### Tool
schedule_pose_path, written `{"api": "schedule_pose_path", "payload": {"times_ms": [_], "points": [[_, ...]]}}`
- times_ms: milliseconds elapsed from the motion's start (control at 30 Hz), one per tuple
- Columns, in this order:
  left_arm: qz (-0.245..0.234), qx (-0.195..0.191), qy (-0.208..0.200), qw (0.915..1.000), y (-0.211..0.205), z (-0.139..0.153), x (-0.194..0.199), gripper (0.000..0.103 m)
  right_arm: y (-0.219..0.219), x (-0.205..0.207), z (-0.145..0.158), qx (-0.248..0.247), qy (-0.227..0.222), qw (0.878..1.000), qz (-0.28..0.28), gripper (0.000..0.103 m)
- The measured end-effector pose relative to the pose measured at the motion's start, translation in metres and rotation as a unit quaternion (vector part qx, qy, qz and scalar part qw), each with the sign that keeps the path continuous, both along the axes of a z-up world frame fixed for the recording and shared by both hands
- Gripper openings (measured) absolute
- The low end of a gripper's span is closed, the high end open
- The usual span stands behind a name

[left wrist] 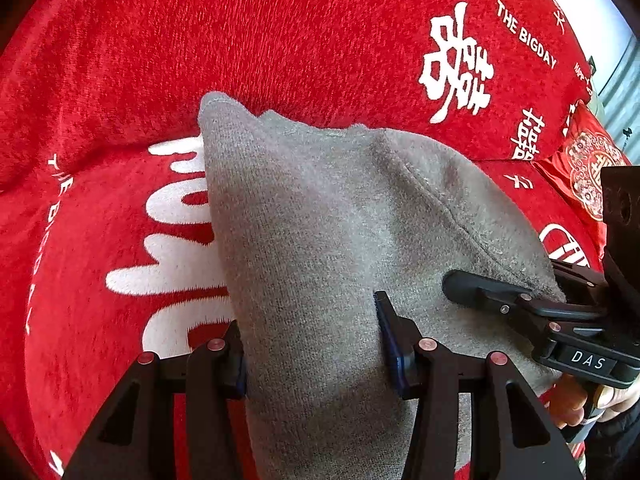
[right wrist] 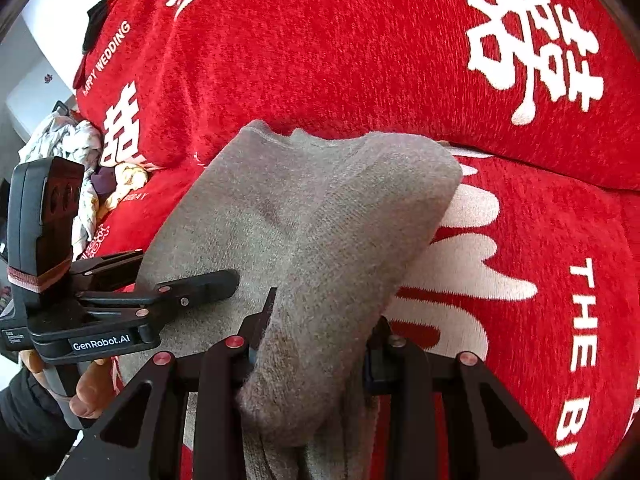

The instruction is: Fold small clothes

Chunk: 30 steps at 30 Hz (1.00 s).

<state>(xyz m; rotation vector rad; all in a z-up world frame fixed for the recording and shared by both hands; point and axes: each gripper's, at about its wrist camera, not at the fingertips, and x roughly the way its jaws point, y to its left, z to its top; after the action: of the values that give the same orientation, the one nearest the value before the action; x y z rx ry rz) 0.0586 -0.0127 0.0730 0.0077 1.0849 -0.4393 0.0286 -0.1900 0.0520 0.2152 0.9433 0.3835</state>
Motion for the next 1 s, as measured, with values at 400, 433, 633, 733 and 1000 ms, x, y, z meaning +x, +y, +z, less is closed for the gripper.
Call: {"api": "schedule_pose_path", "payload": {"times_ms": [400,433,633,733,1000], "points": [[0.002,-0.001,-0.014,0.9999,0.01,0.01,-0.034,0.051,0.014,-0.035,0.011,-0.012,-0.011,1.0,0.001,0.035],[0.003,-0.001,-0.014,0.9999,0.011,0.01,-0.037,0.051,0.015,-0.037,0.011,-0.013,-0.012,1.0,0.001,0.035],[0.004,0.001,-0.017,0.9998,0.018,0.01,-0.054,0.051,0.026,-0.054,0.011,-0.021,-0.015,1.0,0.003,0.035],[0.004,0.001,-0.018,0.9998,0.021,0.011,-0.063,0.051,0.03,-0.064,0.01,-0.021,-0.016,1.0,0.003,0.035],[0.002,0.009,-0.023,0.9997,0.03,0.01,-0.092,0.052,0.043,-0.094,0.003,-0.017,-0.017,1.0,0.003,0.035]]}}
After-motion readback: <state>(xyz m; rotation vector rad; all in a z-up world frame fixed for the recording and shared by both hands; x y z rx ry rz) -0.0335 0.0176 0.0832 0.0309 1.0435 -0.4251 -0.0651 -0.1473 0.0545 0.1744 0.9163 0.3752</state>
